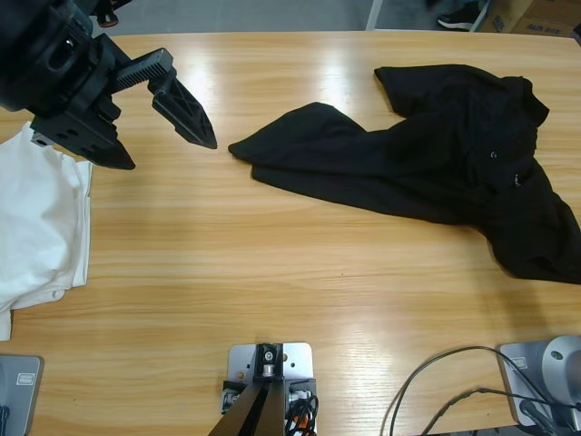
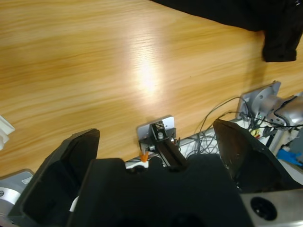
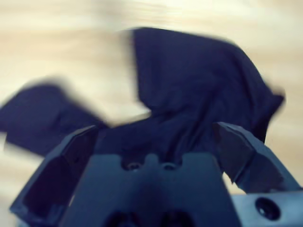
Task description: Fold clothes
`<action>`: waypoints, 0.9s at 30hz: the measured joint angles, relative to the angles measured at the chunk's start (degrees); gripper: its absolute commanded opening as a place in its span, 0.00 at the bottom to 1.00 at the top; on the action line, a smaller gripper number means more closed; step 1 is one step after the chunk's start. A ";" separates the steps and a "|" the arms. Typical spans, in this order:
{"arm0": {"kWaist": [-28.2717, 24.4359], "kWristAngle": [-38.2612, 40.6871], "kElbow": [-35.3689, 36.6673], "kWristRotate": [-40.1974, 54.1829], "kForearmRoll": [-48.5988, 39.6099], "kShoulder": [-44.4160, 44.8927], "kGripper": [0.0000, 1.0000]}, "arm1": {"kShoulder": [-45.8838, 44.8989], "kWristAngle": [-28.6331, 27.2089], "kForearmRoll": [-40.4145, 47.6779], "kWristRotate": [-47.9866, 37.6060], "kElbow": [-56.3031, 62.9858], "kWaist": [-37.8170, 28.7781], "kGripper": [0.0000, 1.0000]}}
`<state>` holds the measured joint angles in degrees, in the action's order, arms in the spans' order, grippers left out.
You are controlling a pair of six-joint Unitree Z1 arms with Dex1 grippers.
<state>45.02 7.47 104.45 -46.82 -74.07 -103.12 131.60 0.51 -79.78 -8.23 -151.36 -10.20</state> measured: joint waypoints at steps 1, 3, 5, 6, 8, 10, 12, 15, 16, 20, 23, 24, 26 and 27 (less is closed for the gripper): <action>0.18 -0.74 -0.27 0.00 0.01 0.09 0.83 | -1.84 2.47 0.00 6.34 0.14 -1.27 0.98; 0.31 -2.77 -1.90 0.33 0.06 0.65 0.84 | -5.82 7.20 0.04 16.66 3.34 -4.17 0.98; 0.35 -4.67 -4.64 1.21 0.06 1.77 0.84 | -7.98 7.73 0.31 25.43 7.26 -7.44 0.98; 0.37 -5.39 -6.09 1.47 0.06 2.46 0.84 | -8.69 7.09 0.42 29.41 9.85 -9.34 0.96; 0.39 -7.09 -8.68 1.83 0.07 3.67 0.83 | -9.01 6.02 1.98 35.34 15.93 -12.80 0.86; 0.41 -8.87 -10.57 1.87 0.27 4.72 0.83 | -9.01 5.57 5.78 38.81 23.35 -15.72 0.74; 0.42 -10.52 -12.15 1.86 0.80 5.81 0.84 | -9.02 5.81 11.24 40.90 30.49 -17.44 0.69; 0.43 -11.86 -13.78 1.86 1.28 7.20 0.84 | -9.00 8.50 18.94 43.40 38.28 -18.03 0.69; 0.43 -12.22 -14.13 1.84 1.32 7.37 0.84 | -8.92 9.43 20.78 43.71 39.69 -18.16 0.69; 0.43 -12.69 -15.23 1.70 1.51 7.48 0.84 | -7.22 13.13 25.24 44.19 41.24 -18.66 0.64; 0.43 -12.81 -16.44 1.40 1.71 7.98 0.84 | -3.87 14.75 26.30 44.28 40.41 -18.73 0.64; 0.43 -12.82 -16.70 1.24 1.87 8.15 0.84 | -2.77 15.26 26.40 44.29 39.81 -18.78 0.64; 0.43 -12.82 -17.09 0.98 2.39 8.22 0.84 | -0.71 15.88 26.43 44.29 38.90 -19.14 0.64; 0.43 -12.83 -17.32 0.93 2.75 8.22 0.84 | 0.14 16.01 26.44 44.29 38.35 -19.40 0.64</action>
<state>45.45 -5.36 87.13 -45.89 -71.33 -94.90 131.75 16.52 -53.34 36.06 -113.02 -29.61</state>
